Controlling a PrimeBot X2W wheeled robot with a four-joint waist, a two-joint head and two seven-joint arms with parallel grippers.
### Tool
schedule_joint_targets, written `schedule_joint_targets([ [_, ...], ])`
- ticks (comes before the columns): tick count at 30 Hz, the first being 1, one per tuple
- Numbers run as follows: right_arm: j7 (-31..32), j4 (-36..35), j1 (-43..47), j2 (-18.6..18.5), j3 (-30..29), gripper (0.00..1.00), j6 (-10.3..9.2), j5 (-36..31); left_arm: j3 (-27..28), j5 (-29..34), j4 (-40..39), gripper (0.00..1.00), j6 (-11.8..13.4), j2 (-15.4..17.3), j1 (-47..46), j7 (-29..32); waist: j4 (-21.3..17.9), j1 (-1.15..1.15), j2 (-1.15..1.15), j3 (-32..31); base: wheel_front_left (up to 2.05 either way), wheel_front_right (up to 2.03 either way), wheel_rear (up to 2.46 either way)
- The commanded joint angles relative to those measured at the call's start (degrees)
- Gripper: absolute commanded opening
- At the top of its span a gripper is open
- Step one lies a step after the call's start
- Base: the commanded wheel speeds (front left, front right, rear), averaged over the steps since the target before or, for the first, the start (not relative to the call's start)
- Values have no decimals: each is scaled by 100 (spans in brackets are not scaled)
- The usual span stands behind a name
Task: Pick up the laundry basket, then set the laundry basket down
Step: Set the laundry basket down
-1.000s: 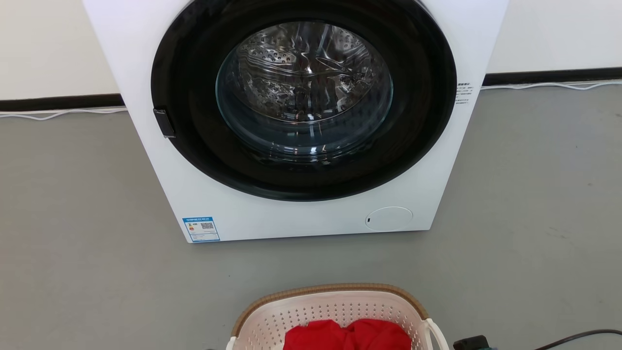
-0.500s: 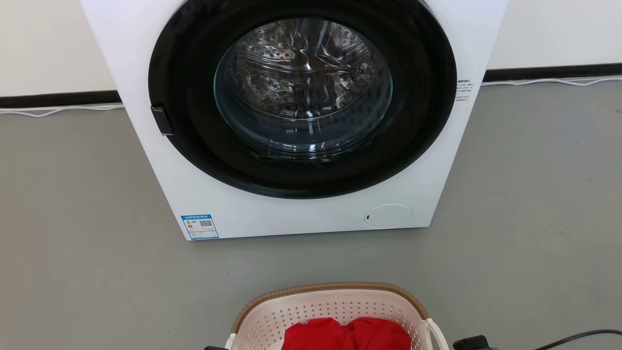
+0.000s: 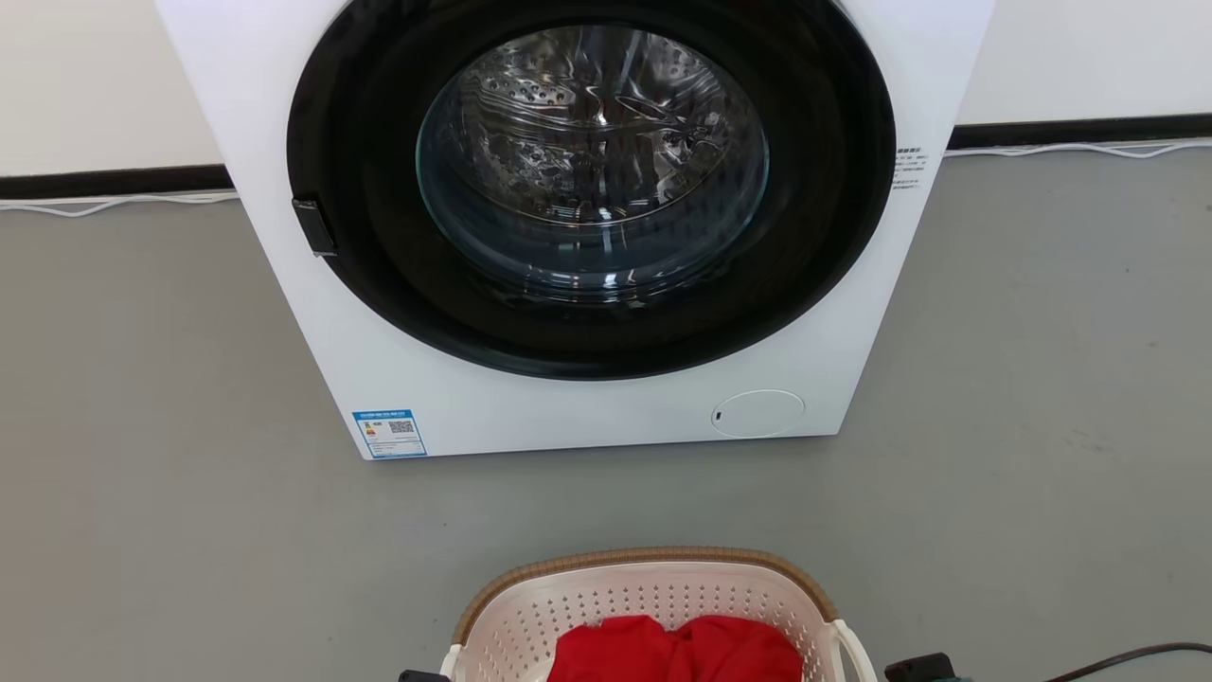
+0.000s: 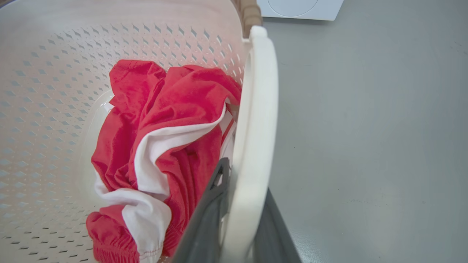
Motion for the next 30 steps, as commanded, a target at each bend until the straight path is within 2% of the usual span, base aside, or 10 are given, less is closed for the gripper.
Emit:
schedule_joint_targets([
  [1,-119,-166,-198,111,176,0,102,-17,39,14,-68,0,-45,-24,-323,-112,4,0,0,11,0,0,0],
  [17,-223,-114,-424,111,85,0,102,-43,-106,-86,-56,0,-56,-24,-638,-195,68,0,0,355,0,0,0],
  [30,-383,-197,-1163,111,-43,0,102,-168,-56,-49,42,0,-115,102,-1514,-379,167,0,0,1315,0,0,0],
])
